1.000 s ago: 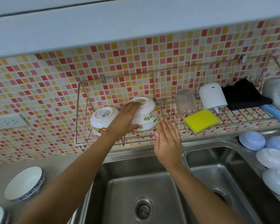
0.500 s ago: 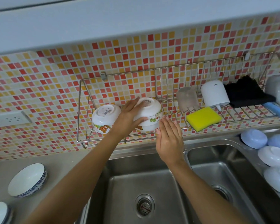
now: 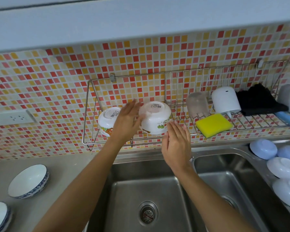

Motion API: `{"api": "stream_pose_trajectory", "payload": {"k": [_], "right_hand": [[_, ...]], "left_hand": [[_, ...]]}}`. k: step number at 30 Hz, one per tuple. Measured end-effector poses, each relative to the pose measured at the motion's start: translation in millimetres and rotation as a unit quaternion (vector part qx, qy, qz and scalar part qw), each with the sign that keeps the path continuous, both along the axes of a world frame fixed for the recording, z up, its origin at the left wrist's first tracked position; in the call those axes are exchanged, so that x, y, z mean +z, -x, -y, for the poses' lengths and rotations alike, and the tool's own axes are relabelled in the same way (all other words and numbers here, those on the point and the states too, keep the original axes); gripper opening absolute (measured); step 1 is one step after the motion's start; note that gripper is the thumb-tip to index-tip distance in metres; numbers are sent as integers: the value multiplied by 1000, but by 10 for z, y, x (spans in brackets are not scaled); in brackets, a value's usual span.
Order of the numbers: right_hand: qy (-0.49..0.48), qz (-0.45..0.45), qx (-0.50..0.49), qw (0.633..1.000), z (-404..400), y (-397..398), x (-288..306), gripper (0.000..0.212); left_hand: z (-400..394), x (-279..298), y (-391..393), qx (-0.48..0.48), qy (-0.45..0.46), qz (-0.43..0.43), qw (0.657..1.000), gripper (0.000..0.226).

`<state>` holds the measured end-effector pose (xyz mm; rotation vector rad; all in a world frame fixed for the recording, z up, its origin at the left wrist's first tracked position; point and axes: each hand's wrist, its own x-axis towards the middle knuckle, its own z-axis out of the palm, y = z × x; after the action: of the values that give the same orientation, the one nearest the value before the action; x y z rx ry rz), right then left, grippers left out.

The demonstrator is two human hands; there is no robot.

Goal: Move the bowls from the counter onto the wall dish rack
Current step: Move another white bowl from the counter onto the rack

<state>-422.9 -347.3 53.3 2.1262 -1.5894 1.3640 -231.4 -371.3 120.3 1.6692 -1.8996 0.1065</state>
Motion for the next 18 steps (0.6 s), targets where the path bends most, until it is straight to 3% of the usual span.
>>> {"api": "stream_pose_trajectory", "payload": {"k": [4, 7, 11, 18], "right_hand": [[-72, -33, 29, 996, 77, -81, 277, 55], [-127, -54, 71, 988, 266, -197, 532, 65], [-177, -95, 63, 978, 409, -281, 572, 62], [-171, -118, 37, 977, 388, -321, 525, 53]], "left_hand": [[-189, -108, -350, 107, -9, 19, 994, 57], [-272, -218, -572, 111, -35, 39, 993, 57], [-310, -270, -631, 102, -50, 29, 993, 55], [-307, -287, -633, 98, -64, 0, 993, 51]]}}
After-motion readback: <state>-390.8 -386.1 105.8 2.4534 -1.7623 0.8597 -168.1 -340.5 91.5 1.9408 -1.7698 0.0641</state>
